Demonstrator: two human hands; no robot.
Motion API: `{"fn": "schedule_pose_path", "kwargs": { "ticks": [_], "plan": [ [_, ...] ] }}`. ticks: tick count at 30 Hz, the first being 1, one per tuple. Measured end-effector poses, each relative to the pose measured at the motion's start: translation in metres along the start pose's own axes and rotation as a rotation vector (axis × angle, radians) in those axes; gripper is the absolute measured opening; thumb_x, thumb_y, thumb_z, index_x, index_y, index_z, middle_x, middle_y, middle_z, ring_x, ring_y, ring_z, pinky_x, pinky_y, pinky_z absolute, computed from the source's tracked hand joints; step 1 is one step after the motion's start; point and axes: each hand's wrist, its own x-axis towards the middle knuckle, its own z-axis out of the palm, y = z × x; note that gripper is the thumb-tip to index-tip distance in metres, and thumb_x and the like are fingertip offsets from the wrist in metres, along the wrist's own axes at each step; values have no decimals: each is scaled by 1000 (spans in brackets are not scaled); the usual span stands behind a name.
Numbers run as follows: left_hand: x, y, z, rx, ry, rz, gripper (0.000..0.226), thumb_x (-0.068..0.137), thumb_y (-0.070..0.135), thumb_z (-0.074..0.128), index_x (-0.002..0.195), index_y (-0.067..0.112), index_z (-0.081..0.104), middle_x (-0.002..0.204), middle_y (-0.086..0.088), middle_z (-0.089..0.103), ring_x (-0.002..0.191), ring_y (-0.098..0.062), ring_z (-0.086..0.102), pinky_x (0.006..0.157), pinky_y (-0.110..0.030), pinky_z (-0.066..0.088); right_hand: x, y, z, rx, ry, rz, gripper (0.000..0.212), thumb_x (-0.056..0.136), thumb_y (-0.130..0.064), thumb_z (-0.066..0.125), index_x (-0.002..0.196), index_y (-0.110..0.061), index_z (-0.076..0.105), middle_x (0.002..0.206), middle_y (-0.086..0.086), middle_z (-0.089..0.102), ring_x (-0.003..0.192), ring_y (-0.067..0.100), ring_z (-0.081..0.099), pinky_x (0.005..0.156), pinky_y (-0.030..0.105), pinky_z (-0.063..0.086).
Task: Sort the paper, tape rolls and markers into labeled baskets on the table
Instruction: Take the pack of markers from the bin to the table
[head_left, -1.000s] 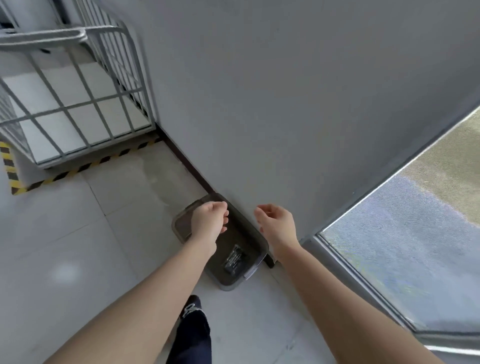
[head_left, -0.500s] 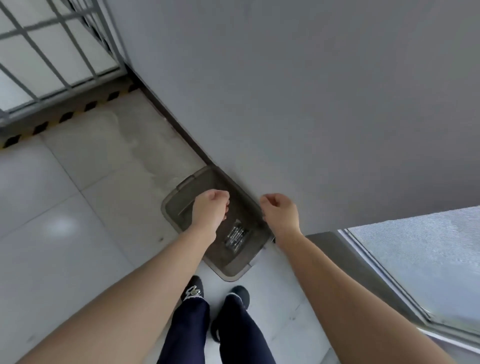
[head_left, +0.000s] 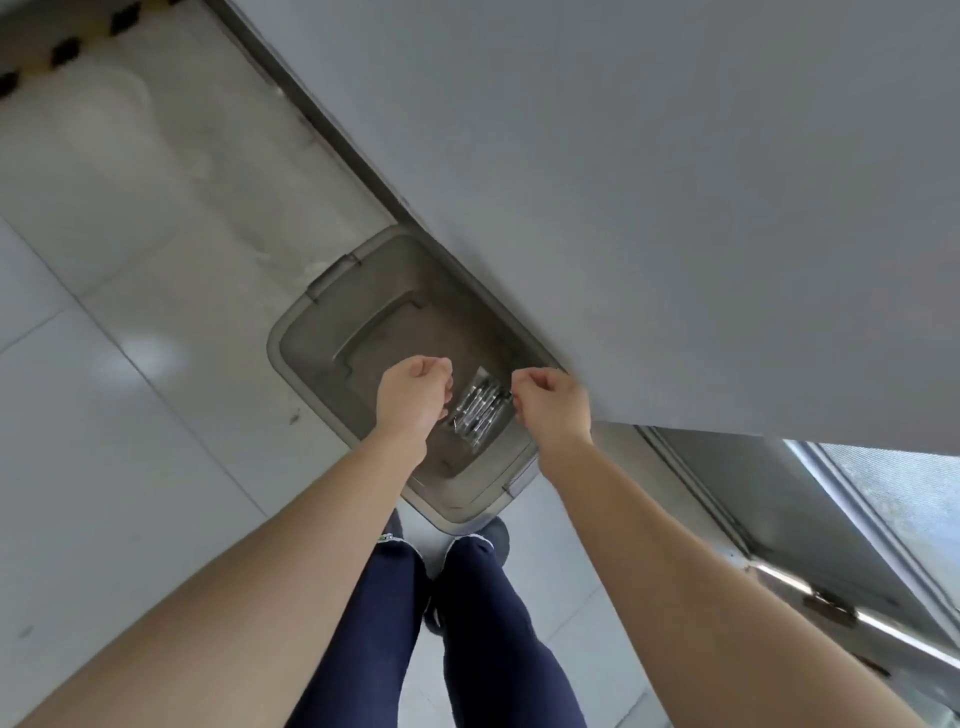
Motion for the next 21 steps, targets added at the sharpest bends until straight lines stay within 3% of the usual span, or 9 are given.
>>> {"fn": "schedule_pose_path", "kwargs": {
  "ticks": [7,11,14,16,18,21],
  "plan": [
    [99,-74,39,66,-59,-55,21,94,16,53,74,18,61,71,-2,58,65,-18,54,68,-32,50,91,77,47,25,-22,145,12,89,-23,60,83,-20,70,71,-5,62,69,14,55,74,33,52],
    [153,-115,62,125,-103,-74,21,91,17,57,71,20,62,69,-1,58,70,-21,54,70,-32,47,142,119,78,40,-35,235,10,90,-22,59,88,-20,69,69,-5,60,61,11,51,60,23,44],
    [193,-143,77,166,-122,-73,22,89,16,59,68,20,64,68,1,60,77,-20,55,72,-32,46,173,147,101,73,-19,295,10,88,-25,61,93,-21,70,80,-3,64,71,13,56,72,25,44],
    [215,-159,85,239,-170,-57,18,90,19,61,73,21,66,79,-1,65,84,-20,59,84,-34,49,191,164,114,93,-20,353,14,89,-24,62,99,-20,71,83,-1,63,79,18,57,75,26,44],
    [236,-172,90,327,-216,-52,11,92,23,60,85,21,69,92,-1,66,90,-19,59,90,-31,47,208,178,124,99,-16,410,12,90,-22,61,99,-19,69,73,0,57,68,18,53,64,25,43],
    [263,-190,96,415,-254,-51,12,94,22,56,94,19,68,104,-4,68,92,-19,57,84,-26,42,232,199,137,81,8,519,11,92,-21,57,94,-11,59,59,0,42,50,16,37,45,24,29]
  ]
}}
